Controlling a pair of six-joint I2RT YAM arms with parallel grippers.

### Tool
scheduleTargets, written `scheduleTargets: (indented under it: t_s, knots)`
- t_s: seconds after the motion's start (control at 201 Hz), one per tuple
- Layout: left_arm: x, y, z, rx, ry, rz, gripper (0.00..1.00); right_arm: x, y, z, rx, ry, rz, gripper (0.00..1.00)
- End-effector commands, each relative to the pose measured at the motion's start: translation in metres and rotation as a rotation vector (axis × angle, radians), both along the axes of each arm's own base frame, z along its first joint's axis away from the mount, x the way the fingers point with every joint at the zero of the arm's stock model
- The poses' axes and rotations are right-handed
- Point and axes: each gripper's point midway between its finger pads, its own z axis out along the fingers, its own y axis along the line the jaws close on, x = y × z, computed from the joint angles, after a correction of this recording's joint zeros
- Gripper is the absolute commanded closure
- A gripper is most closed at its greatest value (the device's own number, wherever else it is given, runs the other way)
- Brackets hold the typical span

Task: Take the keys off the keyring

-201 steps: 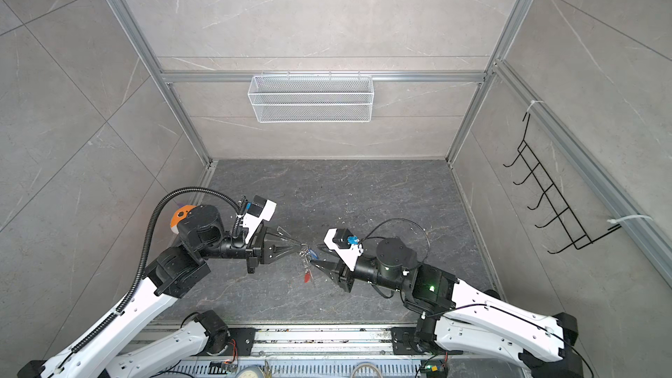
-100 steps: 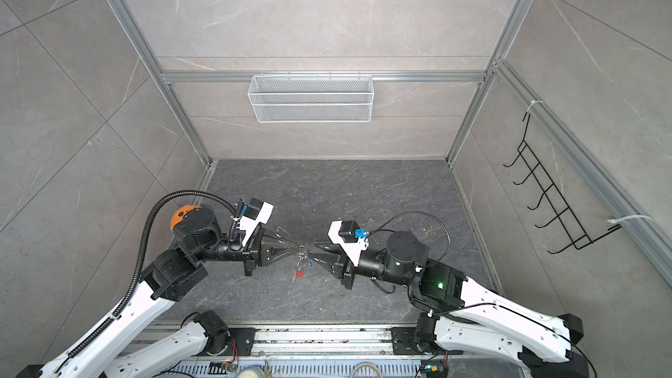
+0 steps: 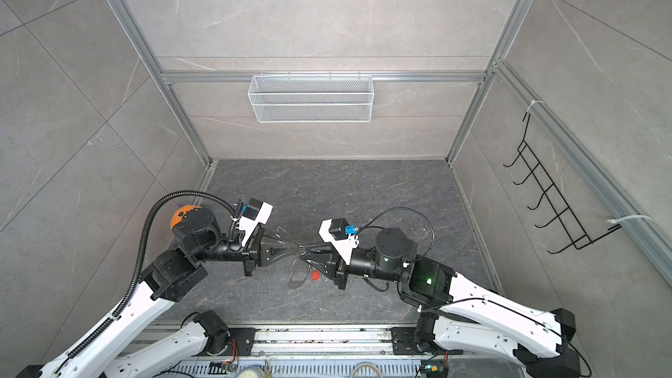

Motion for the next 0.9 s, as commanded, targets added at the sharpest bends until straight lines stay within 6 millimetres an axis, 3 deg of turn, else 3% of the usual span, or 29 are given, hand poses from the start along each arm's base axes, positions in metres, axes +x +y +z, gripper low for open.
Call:
scheduleTargets:
  t_s: [0.0,0.169,0.309,0.543,0.892]
  knots:
    - [-0.009,0.003,0.018,-0.061,-0.081,-0.031,1.0,0.0,0.0,0.016,0.046,0.004,0.013,0.77]
    - [-0.009,0.003,0.018,-0.061,-0.079,-0.031,1.0,0.004,0.001,0.014,0.056,0.028,0.029,0.74]
    - [-0.009,0.003,0.017,-0.061,-0.08,-0.028,1.0,0.005,0.001,0.013,0.068,0.048,0.05,0.81]
    - [-0.006,0.004,0.018,-0.065,-0.084,-0.001,1.0,0.006,0.005,0.007,0.063,0.078,0.078,0.81]
    - [0.002,0.003,0.016,-0.067,-0.071,0.037,1.0,0.012,0.007,-0.003,0.061,0.11,0.079,1.0]
